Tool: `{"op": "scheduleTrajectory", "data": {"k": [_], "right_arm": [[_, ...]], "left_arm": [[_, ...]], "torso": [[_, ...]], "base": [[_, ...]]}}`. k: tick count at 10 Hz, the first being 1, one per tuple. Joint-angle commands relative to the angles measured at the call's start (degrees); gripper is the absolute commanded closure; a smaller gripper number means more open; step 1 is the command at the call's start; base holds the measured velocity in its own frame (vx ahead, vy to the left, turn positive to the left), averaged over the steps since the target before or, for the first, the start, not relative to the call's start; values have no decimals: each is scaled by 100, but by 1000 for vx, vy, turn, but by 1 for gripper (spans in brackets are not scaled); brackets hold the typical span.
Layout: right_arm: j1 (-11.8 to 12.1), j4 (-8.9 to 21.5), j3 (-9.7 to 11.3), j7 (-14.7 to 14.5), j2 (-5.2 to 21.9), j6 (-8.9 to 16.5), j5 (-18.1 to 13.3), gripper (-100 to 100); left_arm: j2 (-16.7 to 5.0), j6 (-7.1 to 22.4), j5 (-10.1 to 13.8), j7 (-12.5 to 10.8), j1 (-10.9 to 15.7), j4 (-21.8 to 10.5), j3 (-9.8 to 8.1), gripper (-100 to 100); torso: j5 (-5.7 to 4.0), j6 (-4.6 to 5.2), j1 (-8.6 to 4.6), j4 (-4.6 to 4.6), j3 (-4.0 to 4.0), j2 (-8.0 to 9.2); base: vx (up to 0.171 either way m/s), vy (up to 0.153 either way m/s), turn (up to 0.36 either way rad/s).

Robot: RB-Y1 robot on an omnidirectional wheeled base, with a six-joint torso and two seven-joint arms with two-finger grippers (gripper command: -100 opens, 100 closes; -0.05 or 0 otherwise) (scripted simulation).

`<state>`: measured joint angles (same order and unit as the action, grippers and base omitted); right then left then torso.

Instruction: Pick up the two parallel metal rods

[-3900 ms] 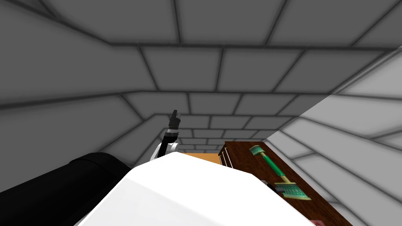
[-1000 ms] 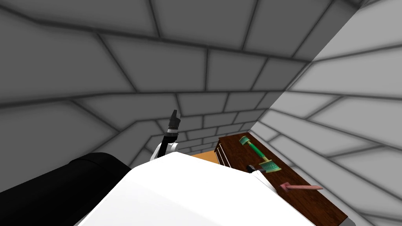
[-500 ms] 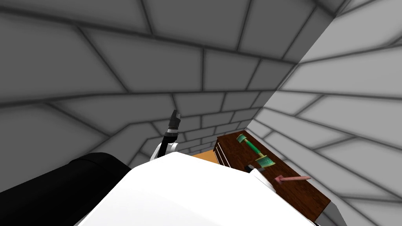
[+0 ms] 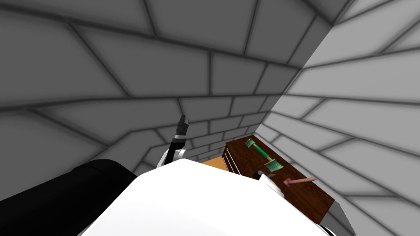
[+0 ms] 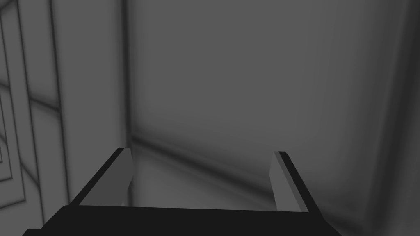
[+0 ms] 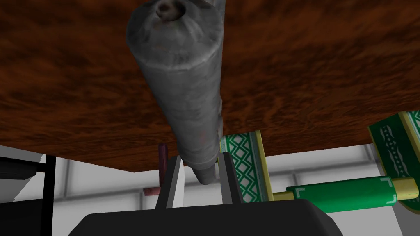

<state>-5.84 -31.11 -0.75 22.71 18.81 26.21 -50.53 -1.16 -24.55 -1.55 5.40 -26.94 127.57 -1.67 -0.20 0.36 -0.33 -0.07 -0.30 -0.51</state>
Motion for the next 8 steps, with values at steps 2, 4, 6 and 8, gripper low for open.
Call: {"op": "scheduleTrajectory", "data": {"k": [2,4,6,8], "right_arm": [[-9,53,458,473,10,51,-97,100],[-9,53,840,909,10,51,-97,100],[-9,53,855,909,10,51,-97,100],[-60,163,863,1027,8,13,-173,0]], "left_arm": [[0,0,0,0,1,0,1,0],[0,0,0,0,1,0,1,0],[0,0,0,0,1,0,1,0],[0,0,0,0,1,0,1,0]], "torso": [[-5,-12,-3,1,-4,-8],[-7,-18,-4,2,-7,-16],[-6,-18,-5,3,-6,-15],[-3,-17,-5,3,-4,-12]], "base": [[-1,3,-8],[1,-1,10],[0,0,0],[0,0,0]]}}
